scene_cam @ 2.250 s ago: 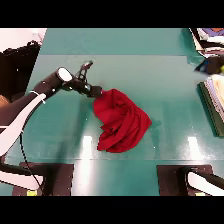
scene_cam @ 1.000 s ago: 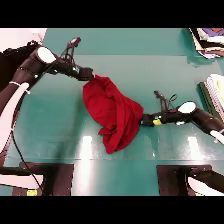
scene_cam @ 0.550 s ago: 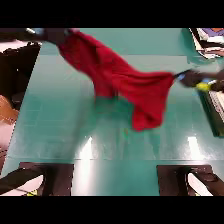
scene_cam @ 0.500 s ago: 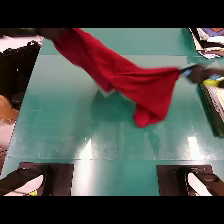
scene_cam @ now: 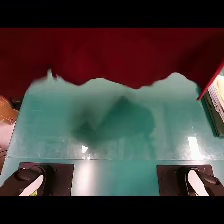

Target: Fold the shirts.

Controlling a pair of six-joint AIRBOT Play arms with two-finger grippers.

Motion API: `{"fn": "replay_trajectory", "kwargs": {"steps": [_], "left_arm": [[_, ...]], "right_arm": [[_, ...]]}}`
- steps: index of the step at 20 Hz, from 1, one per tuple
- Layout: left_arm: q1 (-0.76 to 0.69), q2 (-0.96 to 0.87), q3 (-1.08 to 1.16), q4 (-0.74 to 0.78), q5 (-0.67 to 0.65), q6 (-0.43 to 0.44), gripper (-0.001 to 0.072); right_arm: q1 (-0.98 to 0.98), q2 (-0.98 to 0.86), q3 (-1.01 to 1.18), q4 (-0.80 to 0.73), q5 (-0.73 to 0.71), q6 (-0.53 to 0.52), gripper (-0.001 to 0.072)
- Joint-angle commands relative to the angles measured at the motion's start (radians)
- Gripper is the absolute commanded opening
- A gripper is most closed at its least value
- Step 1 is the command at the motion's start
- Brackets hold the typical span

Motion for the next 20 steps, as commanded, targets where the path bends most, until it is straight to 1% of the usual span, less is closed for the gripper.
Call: {"fn": "replay_trajectory", "kwargs": {"steps": [1,3,6,8,9,10,11,13,15,16,17,20], "left_arm": [[0.001,0.03,0.025,0.005,-0.076,-0.005,0.0031],[0.001,0.012,0.024,0.014,-0.182,-0.006,0.0031],[0.001,-0.058,-0.039,0.05,-0.344,-0.048,0.0031],[0.001,-0.108,-0.163,0.096,-0.385,-0.055,0.0031],[0.001,-0.133,-0.243,0.113,-0.378,-0.055,0.0031],[0.001,-0.163,-0.337,0.117,-0.354,-0.055,0.0031],[0.001,-0.19,-0.43,0.117,-0.316,-0.055,0.0031],[0.001,-0.254,-0.614,0.119,-0.177,-0.053,0.0032],[0.002,-0.332,-0.74,0.156,0.034,-0.05,0.0032],[0.003,-0.381,-0.767,0.195,0.14,-0.058,0.0032],[0.012,-0.431,-0.767,0.209,0.211,-0.06,0.0031],[0.071,-0.539,-0.761,0.206,0.394,-0.137,0.0032]], "right_arm": [[-0.076,-0.056,0.2,-0.006,0.101,0.001,0.0017],[-0.092,-0.136,0.329,-0.004,0.167,0.002,0.0017],[-0.054,-0.29,0.459,-0.005,0.237,0.062,0.0017],[0.034,-0.394,0.459,-0.006,0.253,0.07,0.0017],[0.088,-0.441,0.424,-0.026,0.239,0.071,0.0018],[0.151,-0.494,0.38,-0.083,0.232,0.082,0.0018],[0.206,-0.549,0.343,-0.146,0.233,0.093,0.0017],[0.308,-0.67,0.266,-0.265,0.209,0.095,0.0017],[0.378,-0.789,0.22,-0.336,0.126,0.095,0.0017],[0.403,-0.845,0.218,-0.342,0.078,0.095,0.0017],[0.42,-0.895,0.229,-0.342,0.04,0.095,0.0018],[0.457,-1.011,0.298,-0.342,-0.004,0.096,0.0018]]}}
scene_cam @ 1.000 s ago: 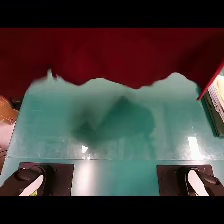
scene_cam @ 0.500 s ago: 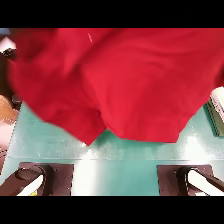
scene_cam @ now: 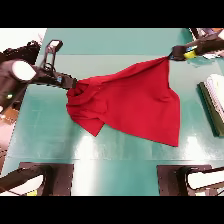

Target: Fold the shirts.

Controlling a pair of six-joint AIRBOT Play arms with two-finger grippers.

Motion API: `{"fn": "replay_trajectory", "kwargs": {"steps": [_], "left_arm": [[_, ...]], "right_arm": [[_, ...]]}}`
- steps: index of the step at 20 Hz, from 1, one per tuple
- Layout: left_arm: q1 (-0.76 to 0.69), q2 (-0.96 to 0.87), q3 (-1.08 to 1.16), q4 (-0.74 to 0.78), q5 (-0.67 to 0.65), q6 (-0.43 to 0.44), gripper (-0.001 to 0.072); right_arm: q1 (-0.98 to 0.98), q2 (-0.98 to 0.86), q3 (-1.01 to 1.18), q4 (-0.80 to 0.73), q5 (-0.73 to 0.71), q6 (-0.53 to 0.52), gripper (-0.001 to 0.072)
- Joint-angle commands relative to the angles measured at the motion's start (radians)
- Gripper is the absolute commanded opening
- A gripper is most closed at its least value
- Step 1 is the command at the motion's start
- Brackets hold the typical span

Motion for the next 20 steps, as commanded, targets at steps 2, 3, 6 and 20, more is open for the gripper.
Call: {"fn": "replay_trajectory", "kwargs": {"steps": [2,3,6,20], "left_arm": [[0.084,-0.125,-0.035,0.013,0.266,-0.062,0.0034],[0.108,-0.128,-0.028,0.004,0.266,-0.061,0.0186],[0.172,-0.127,0.016,-0.019,0.161,-0.077,0.0488],[0.331,0.021,-0.345,-0.154,-0.241,0.011,0.0488]], "right_arm": [[0.055,-0.172,0.096,-0.032,-0.067,0.003,0.0019],[0.055,-0.188,0.121,-0.028,-0.072,0.005,0.0024],[0.043,-0.195,0.179,-0.027,-0.056,0.022,0.0355],[-0.178,0.34,-0.587,0.183,0.121,-0.037,0.034]]}}
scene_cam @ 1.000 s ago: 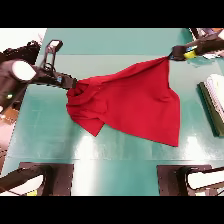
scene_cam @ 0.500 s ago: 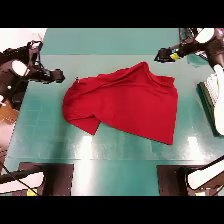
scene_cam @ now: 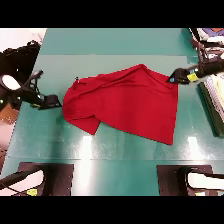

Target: Fold the shirts.

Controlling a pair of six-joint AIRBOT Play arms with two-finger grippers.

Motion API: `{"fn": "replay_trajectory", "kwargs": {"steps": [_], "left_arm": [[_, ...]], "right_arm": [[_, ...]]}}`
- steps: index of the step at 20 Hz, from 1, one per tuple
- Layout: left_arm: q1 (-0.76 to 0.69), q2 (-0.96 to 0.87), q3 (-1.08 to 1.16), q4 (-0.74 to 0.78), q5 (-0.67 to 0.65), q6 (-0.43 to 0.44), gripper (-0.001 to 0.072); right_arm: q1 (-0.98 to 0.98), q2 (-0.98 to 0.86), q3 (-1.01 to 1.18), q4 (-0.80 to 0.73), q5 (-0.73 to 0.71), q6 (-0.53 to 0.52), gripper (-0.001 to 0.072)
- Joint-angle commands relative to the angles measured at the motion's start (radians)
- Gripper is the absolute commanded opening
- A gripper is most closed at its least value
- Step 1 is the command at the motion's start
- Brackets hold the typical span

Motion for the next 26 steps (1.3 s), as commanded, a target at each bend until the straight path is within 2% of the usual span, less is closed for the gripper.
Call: {"fn": "replay_trajectory", "kwargs": {"steps": [1,5,12,14,16,17,18,22,23,24,26], "left_arm": [[0.006,0.01,-0.133,-0.093,0.079,0.011,0.0488],[0.006,0.01,-0.175,-0.164,0.171,0.037,0.0488],[-0.074,-0.017,-0.175,-0.17,0.251,0.035,0.0472],[-0.077,-0.014,-0.153,-0.182,0.241,0.035,0.0055],[-0.075,-0.007,-0.111,-0.181,0.217,0.035,0.0033],[-0.076,-0.004,-0.086,-0.182,0.202,0.036,0.0031],[-0.076,-0.003,-0.061,-0.186,0.19,0.036,0.0032],[-0.076,-0.004,-0.024,-0.195,0.179,0.036,0.0031],[-0.076,-0.004,-0.024,-0.195,0.179,0.037,0.0031],[-0.076,-0.004,-0.024,-0.195,0.179,0.037,0.0031],[-0.076,-0.004,-0.024,-0.195,0.179,0.037,0.0031]], "right_arm": [[-0.048,0.115,-0.169,0.057,-0.008,-0.009,0.034],[-0.074,0.204,-0.271,0.055,-0.043,-0.012,0.034],[-0.211,0.317,-0.462,0.051,-0.055,-0.012,0.034],[-0.27,0.35,-0.517,0.003,-0.031,-0.011,0.034],[-0.315,0.385,-0.582,-0.103,0.016,-0.011,0.0368],[-0.335,0.399,-0.623,-0.143,0.044,-0.011,0.0527],[-0.352,0.409,-0.665,-0.153,0.062,-0.011,0.0586],[-0.363,0.406,-0.827,-0.151,0.057,0.004,0.0569],[-0.347,0.397,-0.859,-0.138,0.048,0.005,0.0557],[-0.328,0.384,-0.883,-0.114,0.04,0.005,0.0501],[-0.273,0.342,-0.913,-0.072,0.006,0.005,0.0498]]}}
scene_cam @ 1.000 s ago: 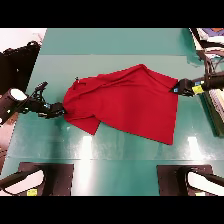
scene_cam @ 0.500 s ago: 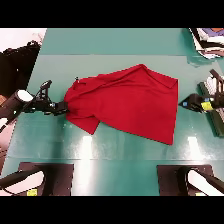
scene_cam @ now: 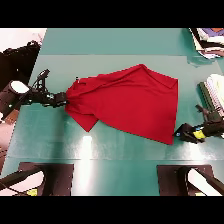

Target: Fold the shirts.

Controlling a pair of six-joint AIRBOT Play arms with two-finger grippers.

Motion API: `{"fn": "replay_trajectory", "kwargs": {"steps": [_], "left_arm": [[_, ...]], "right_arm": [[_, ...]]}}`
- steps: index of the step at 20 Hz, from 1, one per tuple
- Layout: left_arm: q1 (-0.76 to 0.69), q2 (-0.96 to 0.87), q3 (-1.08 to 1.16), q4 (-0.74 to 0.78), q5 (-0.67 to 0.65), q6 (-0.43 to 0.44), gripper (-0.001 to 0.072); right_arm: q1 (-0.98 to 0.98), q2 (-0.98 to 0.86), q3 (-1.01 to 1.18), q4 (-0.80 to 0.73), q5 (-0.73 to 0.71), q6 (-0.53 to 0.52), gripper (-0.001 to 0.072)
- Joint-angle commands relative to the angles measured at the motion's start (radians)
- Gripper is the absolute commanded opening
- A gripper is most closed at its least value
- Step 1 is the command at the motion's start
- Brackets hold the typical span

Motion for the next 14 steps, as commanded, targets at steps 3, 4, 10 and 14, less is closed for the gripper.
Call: {"fn": "replay_trajectory", "kwargs": {"steps": [3,4,10,14], "left_arm": [[-0.001,0.001,0.008,-0.003,-0.006,0.001,0.0031],[-0.001,0.001,0.008,-0.003,-0.011,0.001,0.0031],[0.0,0.023,0.014,0.007,-0.062,0.002,0.0031],[0.0,0.193,0.115,0.008,-0.075,0.001,0.003]], "right_arm": [[0.153,-0.117,-0.045,0.059,-0.075,0.005,0.0409],[0.184,-0.136,-0.031,0.06,-0.091,0.005,0.0352],[0.283,-0.077,0.069,0.056,-0.129,0.005,0.0019],[0.259,0.093,0.235,0.059,-0.127,0.005,0.0018]]}}
